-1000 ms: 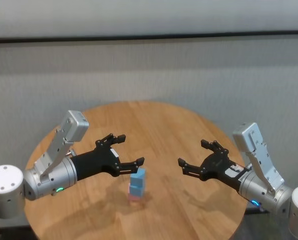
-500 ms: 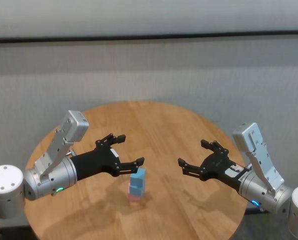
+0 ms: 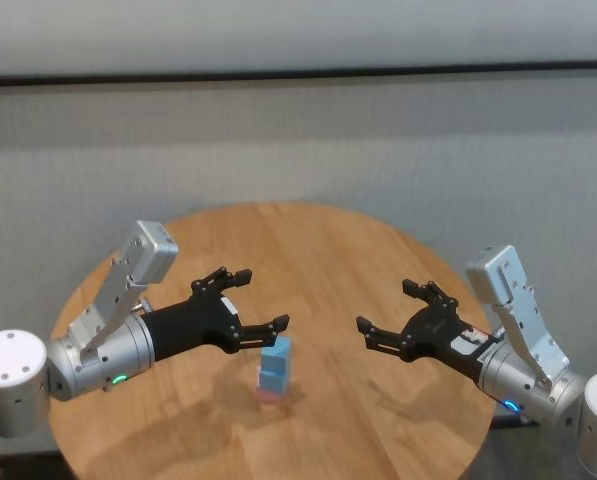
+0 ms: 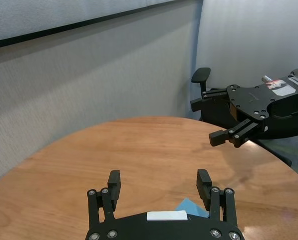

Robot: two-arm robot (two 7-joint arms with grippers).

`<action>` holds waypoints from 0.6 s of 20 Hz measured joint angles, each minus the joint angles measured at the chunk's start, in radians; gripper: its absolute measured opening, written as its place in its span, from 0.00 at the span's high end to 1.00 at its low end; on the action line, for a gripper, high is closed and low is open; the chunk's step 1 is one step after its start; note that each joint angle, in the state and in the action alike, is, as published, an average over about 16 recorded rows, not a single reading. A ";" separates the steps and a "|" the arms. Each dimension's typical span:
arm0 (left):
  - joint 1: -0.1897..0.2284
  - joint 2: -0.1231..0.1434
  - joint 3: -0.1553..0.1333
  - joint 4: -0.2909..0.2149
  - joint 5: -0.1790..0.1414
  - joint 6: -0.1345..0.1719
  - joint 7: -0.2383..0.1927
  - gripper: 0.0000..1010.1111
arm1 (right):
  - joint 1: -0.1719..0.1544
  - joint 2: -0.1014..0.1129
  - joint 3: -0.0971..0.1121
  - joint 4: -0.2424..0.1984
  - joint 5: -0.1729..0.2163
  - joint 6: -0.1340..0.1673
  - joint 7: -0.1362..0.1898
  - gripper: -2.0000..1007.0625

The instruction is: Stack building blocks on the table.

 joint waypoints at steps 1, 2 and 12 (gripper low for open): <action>0.000 0.000 0.000 0.000 0.000 0.000 0.000 0.01 | 0.000 0.000 0.000 0.000 0.000 0.000 0.000 0.01; 0.000 0.000 0.000 0.000 0.000 0.000 0.000 0.01 | 0.000 0.000 0.000 0.000 0.000 0.000 0.000 0.01; 0.000 0.000 0.000 0.000 0.000 0.000 0.000 0.01 | 0.000 0.000 0.000 0.000 0.000 0.000 0.000 0.01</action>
